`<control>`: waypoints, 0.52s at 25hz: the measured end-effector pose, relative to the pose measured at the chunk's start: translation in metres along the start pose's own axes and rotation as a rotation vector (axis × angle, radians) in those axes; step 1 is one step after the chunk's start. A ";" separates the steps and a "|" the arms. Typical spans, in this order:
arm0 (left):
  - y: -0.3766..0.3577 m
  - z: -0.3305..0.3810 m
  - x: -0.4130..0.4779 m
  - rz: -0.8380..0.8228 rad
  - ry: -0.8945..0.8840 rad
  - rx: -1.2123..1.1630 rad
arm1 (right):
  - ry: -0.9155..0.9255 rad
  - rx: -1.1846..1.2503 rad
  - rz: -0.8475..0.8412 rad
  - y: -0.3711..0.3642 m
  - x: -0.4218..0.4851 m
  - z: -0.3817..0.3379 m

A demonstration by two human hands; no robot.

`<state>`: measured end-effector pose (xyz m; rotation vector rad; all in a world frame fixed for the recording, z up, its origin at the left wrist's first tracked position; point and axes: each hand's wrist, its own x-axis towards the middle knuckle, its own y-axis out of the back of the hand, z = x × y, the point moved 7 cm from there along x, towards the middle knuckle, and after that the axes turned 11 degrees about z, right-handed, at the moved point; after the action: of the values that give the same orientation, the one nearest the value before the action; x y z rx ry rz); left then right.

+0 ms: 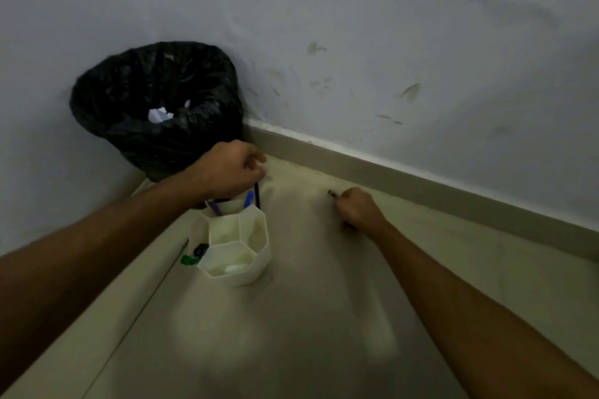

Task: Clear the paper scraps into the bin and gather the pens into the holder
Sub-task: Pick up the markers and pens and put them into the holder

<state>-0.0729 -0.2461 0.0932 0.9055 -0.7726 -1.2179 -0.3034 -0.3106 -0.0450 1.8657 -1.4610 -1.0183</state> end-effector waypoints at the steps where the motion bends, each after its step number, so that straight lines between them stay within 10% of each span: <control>1: -0.011 -0.003 0.009 -0.053 0.021 -0.008 | -0.052 0.137 0.030 0.005 0.005 -0.003; 13: -0.122 -0.037 0.076 -0.388 0.131 0.470 | -0.030 0.476 -0.062 -0.006 0.005 -0.024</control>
<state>-0.0794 -0.3271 -0.0309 1.5621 -0.8156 -1.3160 -0.2796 -0.3148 -0.0374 2.2395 -1.7898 -0.7716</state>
